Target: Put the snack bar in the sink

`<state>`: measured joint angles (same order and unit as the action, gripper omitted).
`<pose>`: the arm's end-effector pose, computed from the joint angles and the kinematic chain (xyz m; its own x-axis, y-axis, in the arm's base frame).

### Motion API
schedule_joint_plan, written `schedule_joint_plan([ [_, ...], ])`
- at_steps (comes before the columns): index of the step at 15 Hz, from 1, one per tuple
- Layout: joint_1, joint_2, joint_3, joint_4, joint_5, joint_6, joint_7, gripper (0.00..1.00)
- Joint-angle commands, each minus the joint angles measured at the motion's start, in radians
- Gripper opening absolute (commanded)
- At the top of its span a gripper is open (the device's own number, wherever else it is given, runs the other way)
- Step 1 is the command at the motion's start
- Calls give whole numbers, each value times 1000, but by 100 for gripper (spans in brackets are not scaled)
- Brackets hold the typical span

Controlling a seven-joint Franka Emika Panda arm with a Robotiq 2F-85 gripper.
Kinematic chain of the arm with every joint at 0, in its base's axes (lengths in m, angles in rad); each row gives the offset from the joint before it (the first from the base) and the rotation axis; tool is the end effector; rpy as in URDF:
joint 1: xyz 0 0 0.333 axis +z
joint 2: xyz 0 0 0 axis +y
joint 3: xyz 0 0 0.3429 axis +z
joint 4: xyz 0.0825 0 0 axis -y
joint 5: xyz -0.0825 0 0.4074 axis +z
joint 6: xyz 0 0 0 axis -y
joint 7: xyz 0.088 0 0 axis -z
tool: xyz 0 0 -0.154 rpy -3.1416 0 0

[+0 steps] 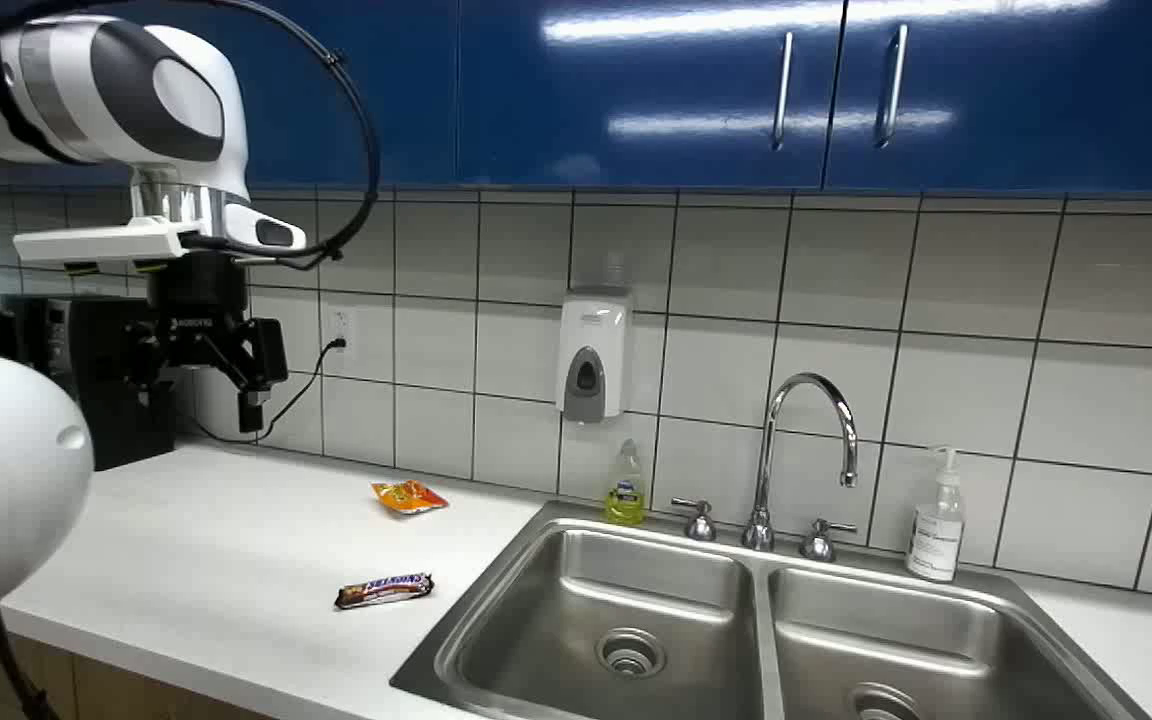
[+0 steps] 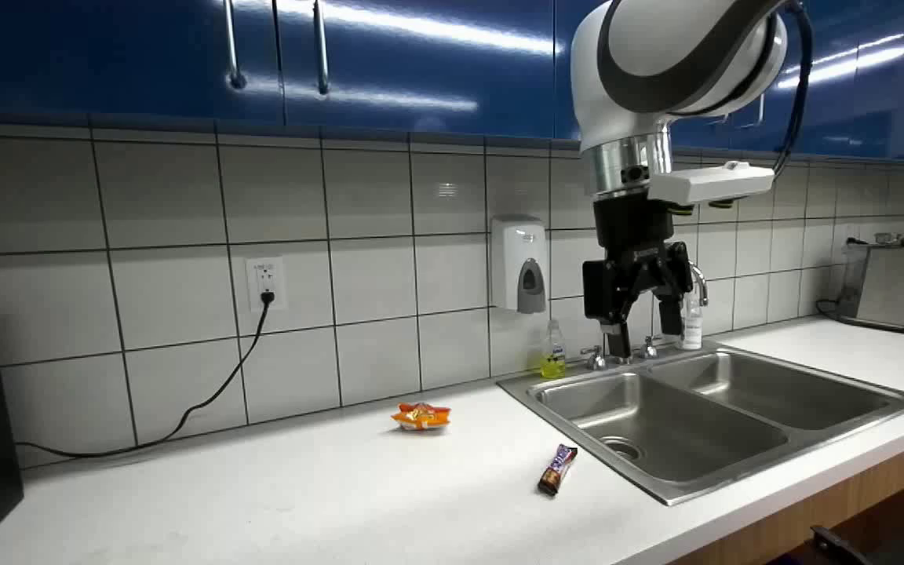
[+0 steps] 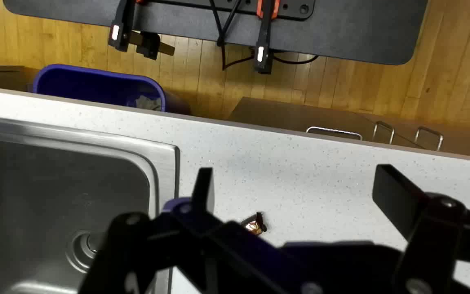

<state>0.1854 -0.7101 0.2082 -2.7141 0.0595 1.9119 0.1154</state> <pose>0.2942 0.1203 0.3846 0.9771 0.1930 -0.0896 0.2010 -0.9752 0.0922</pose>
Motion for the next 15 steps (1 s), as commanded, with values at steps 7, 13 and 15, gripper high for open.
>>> schedule_joint_plan([
  [7,-11,86,-12,-6,-6,132,-7,100],
  [13,-38,266,-26,-33,-54,352,-15,100],
  [15,-54,344,-30,-26,-87,421,-14,100],
])
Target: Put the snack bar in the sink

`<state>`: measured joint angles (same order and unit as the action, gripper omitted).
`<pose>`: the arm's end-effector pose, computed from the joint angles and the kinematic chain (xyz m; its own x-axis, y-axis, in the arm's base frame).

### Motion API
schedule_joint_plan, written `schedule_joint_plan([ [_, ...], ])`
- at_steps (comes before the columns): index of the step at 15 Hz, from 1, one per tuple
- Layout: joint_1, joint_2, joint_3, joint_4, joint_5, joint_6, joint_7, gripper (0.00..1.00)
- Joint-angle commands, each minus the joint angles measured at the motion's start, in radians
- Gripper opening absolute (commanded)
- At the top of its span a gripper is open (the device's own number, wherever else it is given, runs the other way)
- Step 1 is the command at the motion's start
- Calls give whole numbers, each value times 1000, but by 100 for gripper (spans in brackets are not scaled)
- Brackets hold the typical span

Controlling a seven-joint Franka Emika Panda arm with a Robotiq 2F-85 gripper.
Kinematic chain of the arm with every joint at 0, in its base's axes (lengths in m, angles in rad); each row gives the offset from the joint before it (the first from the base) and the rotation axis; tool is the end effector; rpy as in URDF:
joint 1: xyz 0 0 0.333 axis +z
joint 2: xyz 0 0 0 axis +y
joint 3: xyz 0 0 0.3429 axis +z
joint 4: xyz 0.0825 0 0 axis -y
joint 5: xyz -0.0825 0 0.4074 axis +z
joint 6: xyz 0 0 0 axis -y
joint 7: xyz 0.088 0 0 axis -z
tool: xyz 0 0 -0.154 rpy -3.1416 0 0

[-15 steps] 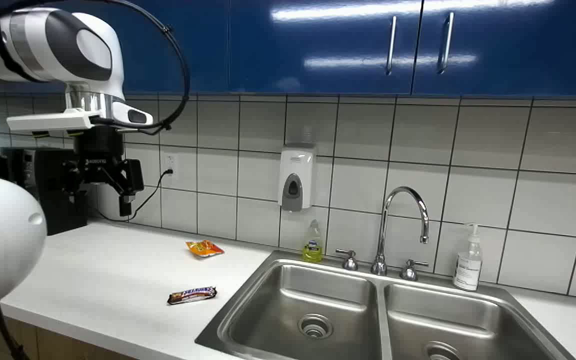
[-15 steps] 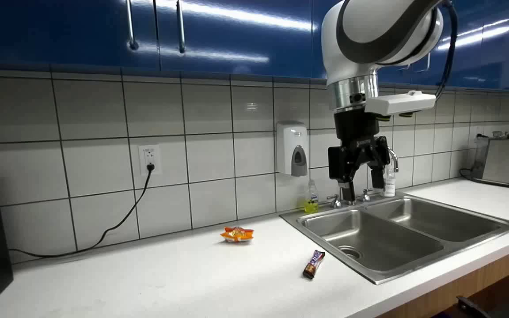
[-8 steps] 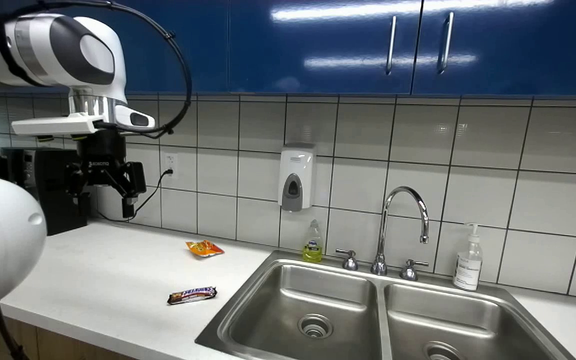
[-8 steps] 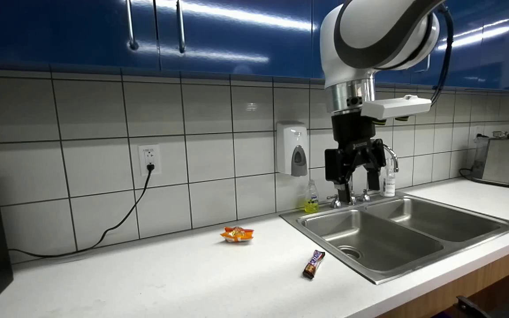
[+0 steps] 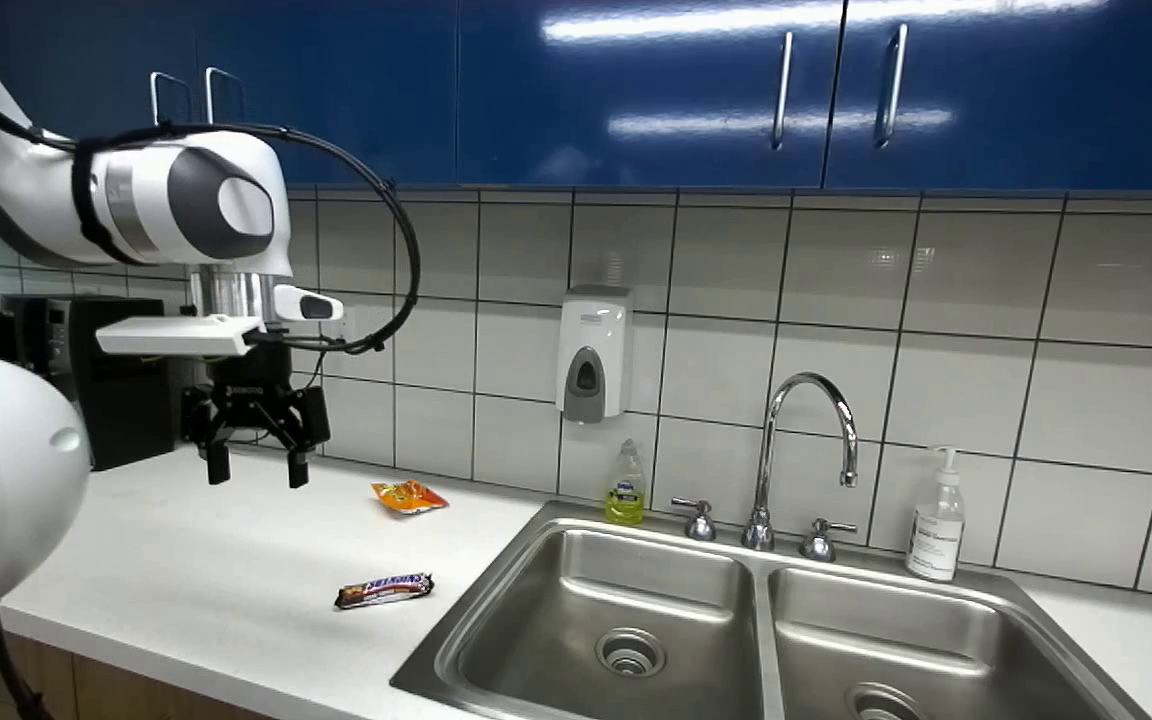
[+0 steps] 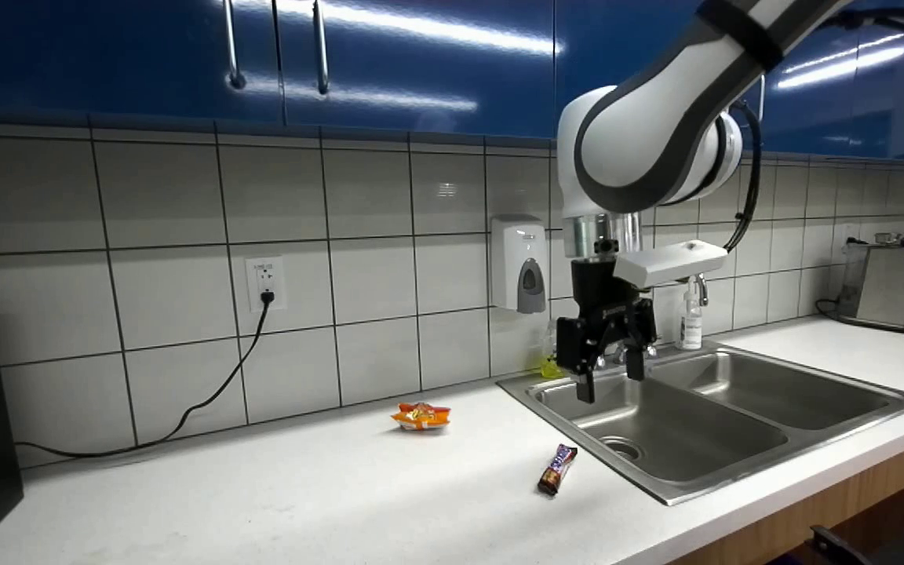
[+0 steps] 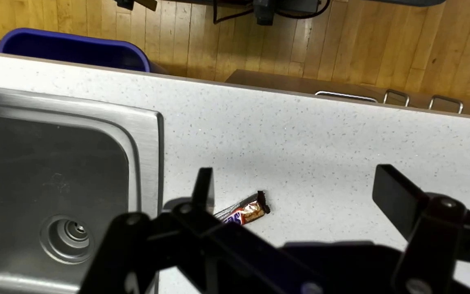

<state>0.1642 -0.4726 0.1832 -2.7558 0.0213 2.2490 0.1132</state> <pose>0.3430 0.1163 0.3126 0.9800 0.1966 -0.0320 0.1984 -0.9775 0.0710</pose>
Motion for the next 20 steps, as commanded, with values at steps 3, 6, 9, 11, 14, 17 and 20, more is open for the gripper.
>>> schedule_joint_plan([
  [3,-62,240,-8,48,-111,193,-3,100],
  [6,-78,361,-19,87,-156,275,6,100],
  [9,-82,477,-38,138,-193,331,14,100],
  [11,-77,547,-56,179,-205,353,17,100],
  [14,-67,625,-84,237,-209,368,13,100],
  [17,-59,682,-107,288,-207,368,13,100],
  [20,-56,674,-111,275,-176,366,-3,100],
])
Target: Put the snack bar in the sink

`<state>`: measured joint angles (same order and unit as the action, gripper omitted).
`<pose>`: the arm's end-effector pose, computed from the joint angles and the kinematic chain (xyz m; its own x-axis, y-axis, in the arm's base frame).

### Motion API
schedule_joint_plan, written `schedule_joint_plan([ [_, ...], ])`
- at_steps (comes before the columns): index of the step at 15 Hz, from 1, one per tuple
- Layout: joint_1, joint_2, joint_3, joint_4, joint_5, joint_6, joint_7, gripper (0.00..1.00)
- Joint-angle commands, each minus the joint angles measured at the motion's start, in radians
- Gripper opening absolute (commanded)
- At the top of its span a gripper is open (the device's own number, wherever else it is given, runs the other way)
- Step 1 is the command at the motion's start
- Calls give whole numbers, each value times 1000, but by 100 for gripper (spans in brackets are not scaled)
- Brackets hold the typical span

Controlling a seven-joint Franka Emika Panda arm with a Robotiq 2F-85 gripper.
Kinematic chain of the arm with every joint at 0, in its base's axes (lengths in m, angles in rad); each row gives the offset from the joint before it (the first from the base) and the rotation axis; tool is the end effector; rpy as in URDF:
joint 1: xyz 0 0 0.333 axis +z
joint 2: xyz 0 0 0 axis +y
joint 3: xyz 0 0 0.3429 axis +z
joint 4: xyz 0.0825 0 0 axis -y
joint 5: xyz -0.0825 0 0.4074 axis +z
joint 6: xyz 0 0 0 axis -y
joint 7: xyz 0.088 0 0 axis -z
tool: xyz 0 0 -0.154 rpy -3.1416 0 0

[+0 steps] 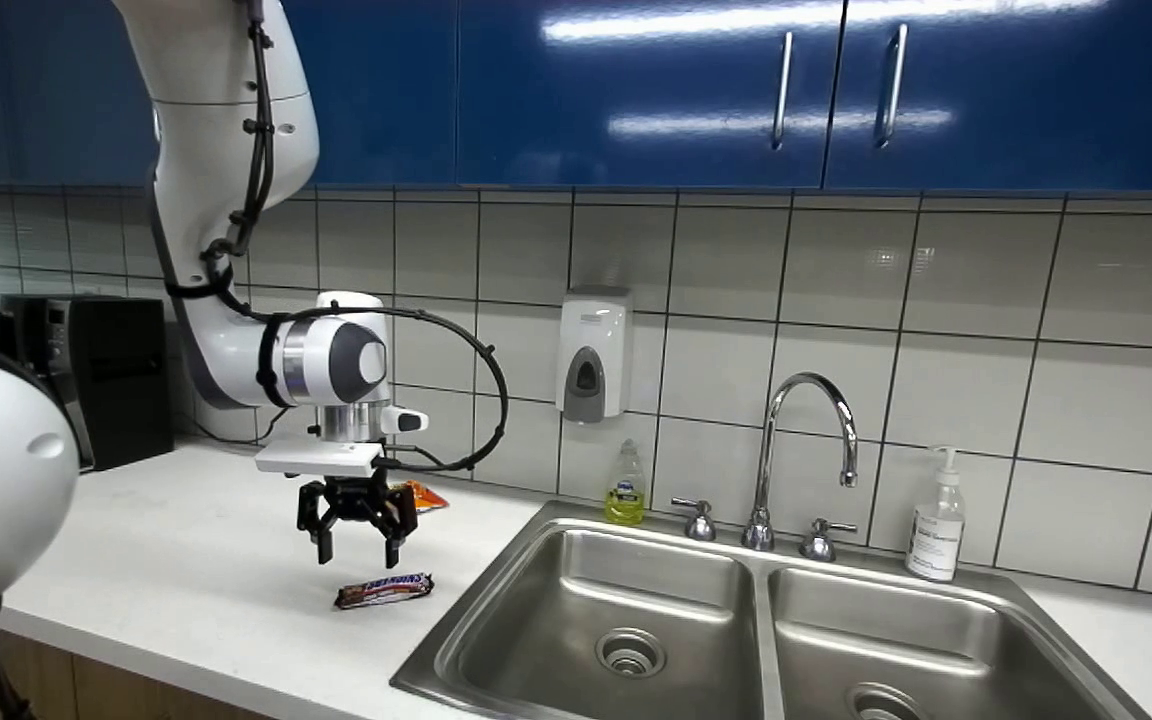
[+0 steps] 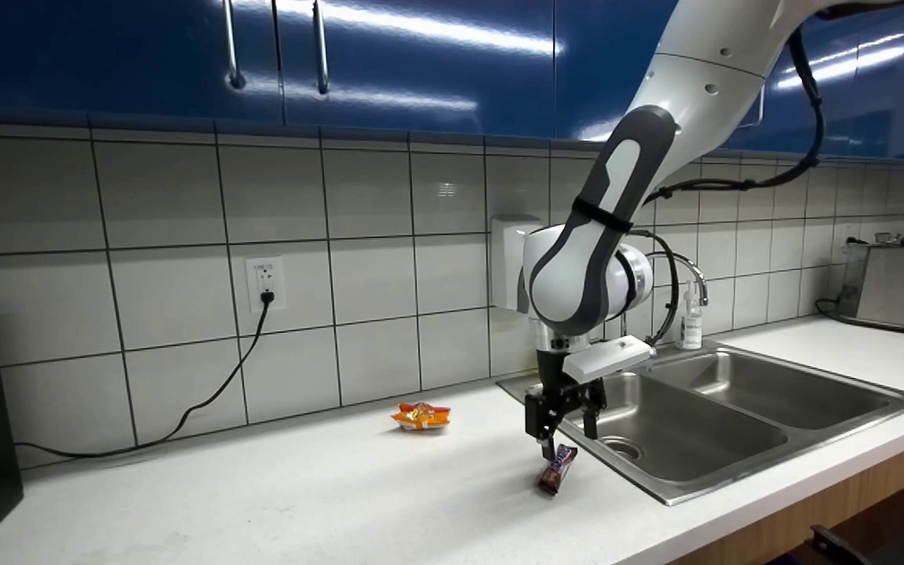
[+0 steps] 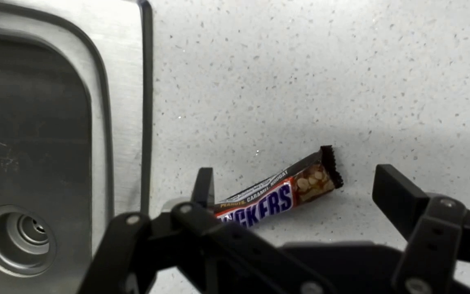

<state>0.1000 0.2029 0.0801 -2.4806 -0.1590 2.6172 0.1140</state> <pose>0.4737 0.0881 0.1642 0.9775 0.2016 -0.0616 0.2053 -0.9768 0.0616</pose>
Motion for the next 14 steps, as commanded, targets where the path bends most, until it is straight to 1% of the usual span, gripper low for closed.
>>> schedule_joint_plan([
  [1,9,9,-11,10,5,-2,-4,100],
  [6,11,19,-12,19,5,-2,-3,100],
  [8,8,17,-2,22,48,-10,5,100],
  [10,19,12,-13,21,59,-11,66,100],
  [12,34,10,-31,23,60,-15,170,100],
  [14,56,13,-57,27,31,-16,295,100],
])
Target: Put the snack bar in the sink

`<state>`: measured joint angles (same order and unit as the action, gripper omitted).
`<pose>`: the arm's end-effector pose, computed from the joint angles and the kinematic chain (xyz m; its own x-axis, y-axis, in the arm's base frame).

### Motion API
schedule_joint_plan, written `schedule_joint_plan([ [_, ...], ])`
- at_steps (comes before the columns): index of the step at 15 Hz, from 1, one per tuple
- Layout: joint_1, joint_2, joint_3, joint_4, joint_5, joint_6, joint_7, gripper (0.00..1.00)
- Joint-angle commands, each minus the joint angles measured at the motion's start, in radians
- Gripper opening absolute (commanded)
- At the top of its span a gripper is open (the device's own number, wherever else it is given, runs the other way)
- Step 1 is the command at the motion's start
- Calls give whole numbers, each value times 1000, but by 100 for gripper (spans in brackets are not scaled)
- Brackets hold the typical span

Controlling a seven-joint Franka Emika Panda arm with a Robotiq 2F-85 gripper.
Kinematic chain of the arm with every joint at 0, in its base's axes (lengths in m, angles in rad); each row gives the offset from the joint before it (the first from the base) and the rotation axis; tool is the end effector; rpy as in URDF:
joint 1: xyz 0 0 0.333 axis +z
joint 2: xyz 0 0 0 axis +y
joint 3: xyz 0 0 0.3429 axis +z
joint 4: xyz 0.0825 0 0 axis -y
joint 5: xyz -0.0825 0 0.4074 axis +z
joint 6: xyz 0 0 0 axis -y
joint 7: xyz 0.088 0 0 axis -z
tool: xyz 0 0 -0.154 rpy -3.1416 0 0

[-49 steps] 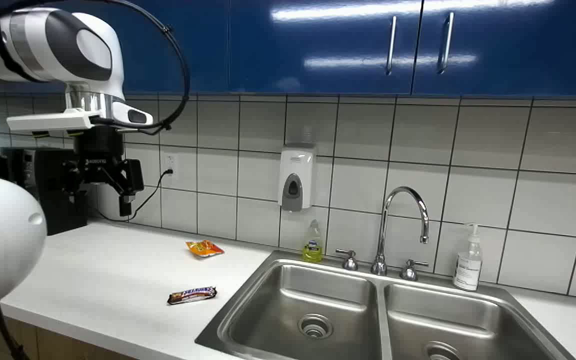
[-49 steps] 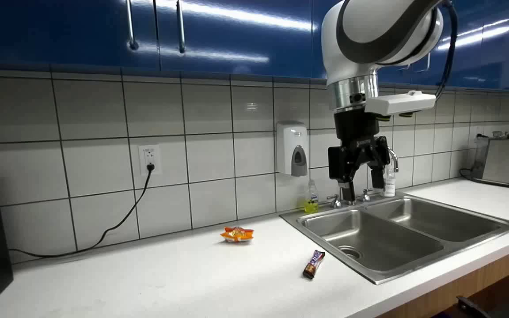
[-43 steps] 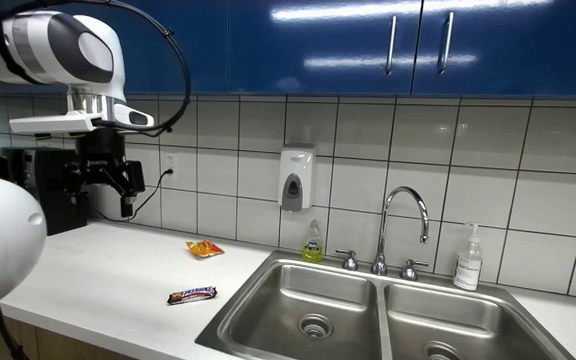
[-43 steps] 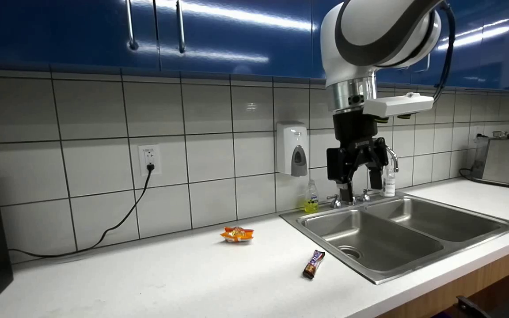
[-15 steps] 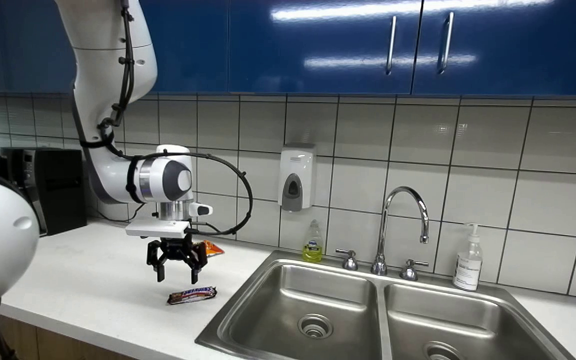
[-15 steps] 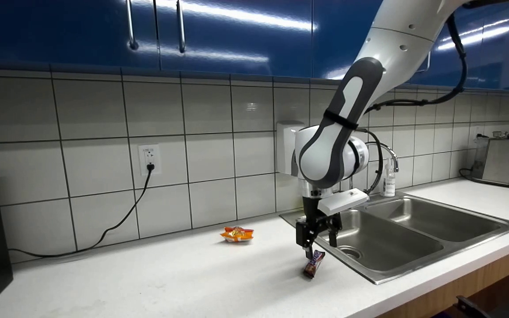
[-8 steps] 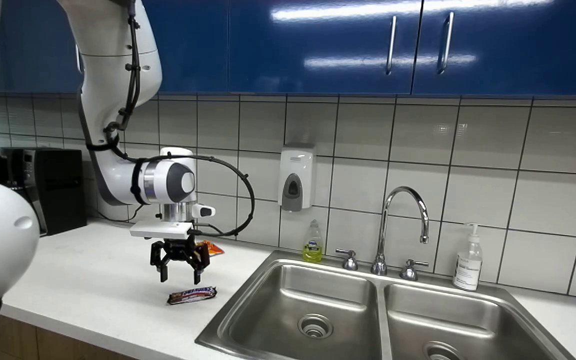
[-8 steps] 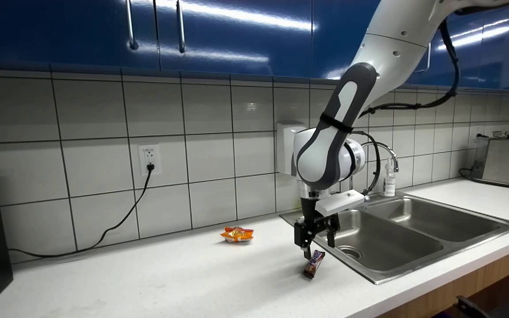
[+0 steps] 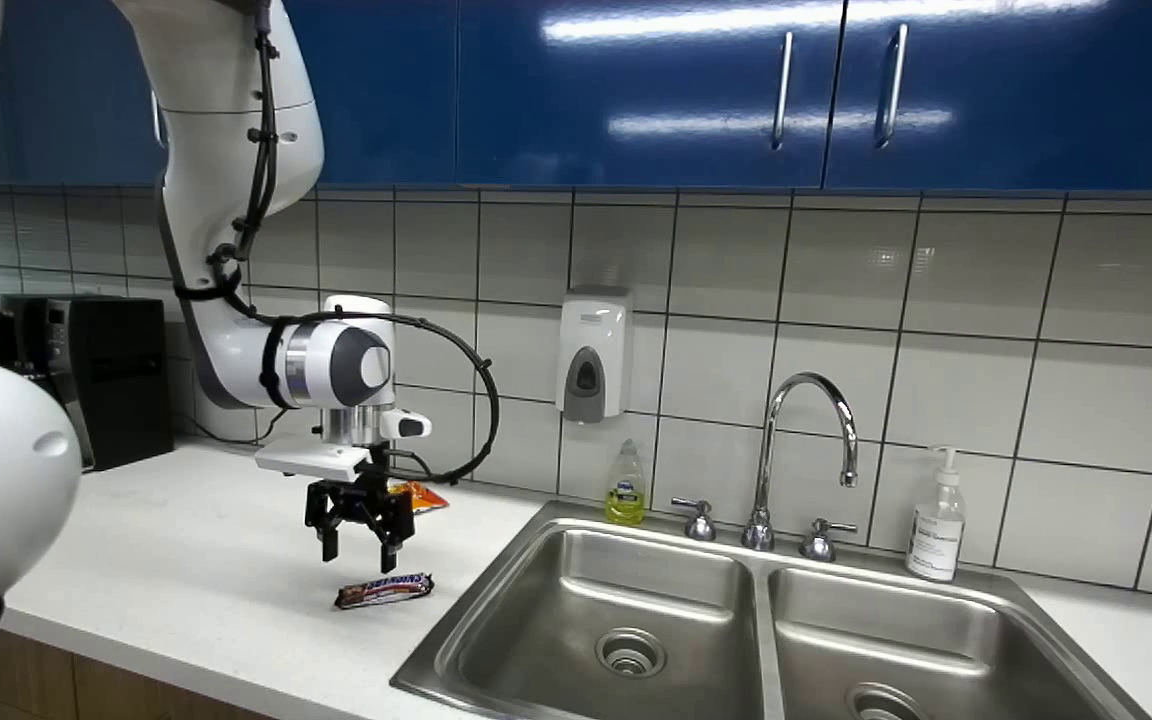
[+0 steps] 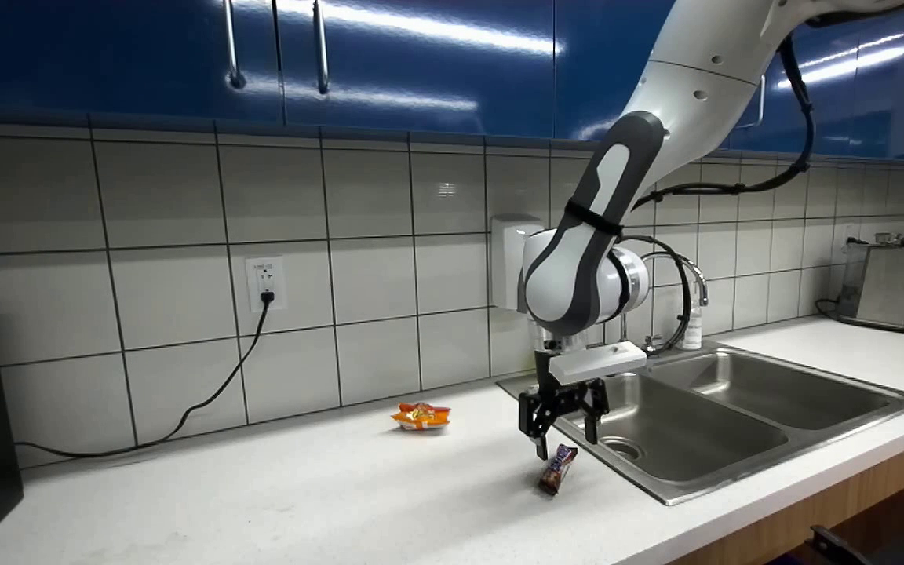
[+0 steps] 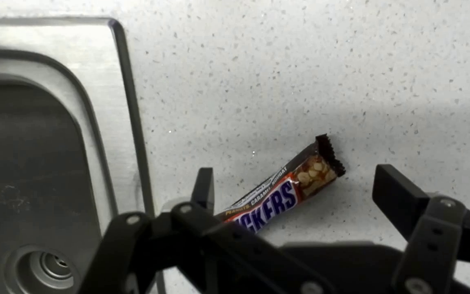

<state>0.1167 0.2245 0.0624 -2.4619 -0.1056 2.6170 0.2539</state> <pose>0.4791 0.0883 0.1598 0.9981 0.0159 -0.0594 0.0188 -0.9986 0.0491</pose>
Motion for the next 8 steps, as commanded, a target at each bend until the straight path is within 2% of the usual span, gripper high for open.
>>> schedule_joint_plan([
  [1,52,-6,-55,9,-35,-16,221,100],
  [4,86,-1,-89,17,-57,-24,390,100],
  [8,98,10,-90,27,-30,-19,534,100],
])
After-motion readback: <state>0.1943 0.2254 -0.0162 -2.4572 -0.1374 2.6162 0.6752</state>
